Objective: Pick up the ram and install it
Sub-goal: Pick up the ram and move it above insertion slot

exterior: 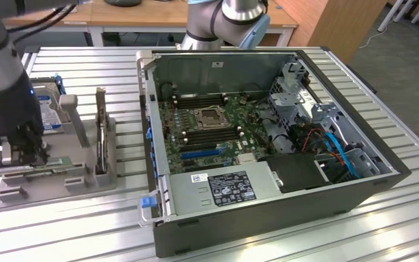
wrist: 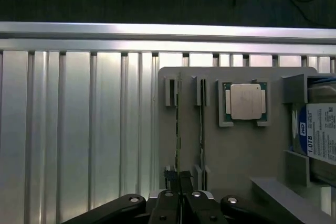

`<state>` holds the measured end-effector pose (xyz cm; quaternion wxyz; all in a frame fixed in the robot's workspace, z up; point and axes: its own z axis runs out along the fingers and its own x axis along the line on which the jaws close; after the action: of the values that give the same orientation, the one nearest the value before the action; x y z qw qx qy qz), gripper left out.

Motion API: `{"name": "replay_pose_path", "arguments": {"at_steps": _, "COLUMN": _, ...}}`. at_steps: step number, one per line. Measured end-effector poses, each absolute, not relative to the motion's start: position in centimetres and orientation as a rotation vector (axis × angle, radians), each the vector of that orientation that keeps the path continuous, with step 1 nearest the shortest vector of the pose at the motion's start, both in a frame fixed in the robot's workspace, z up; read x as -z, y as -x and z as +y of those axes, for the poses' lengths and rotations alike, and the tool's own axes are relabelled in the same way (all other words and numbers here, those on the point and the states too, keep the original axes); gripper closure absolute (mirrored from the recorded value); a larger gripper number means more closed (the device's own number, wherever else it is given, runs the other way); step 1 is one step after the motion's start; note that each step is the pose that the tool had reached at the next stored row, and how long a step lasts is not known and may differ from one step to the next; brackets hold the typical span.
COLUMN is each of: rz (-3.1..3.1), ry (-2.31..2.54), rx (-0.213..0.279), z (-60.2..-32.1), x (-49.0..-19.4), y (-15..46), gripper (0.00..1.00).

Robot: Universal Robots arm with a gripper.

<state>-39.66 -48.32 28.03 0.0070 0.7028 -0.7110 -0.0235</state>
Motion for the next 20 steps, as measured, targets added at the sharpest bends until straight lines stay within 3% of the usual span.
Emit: {"name": "replay_pose_path", "arguments": {"at_steps": 20, "rz": -2.224, "ry": -2.198, "rx": 0.074, "z": -48.3, "x": -36.9, "y": 39.7, "gripper": 0.88}}
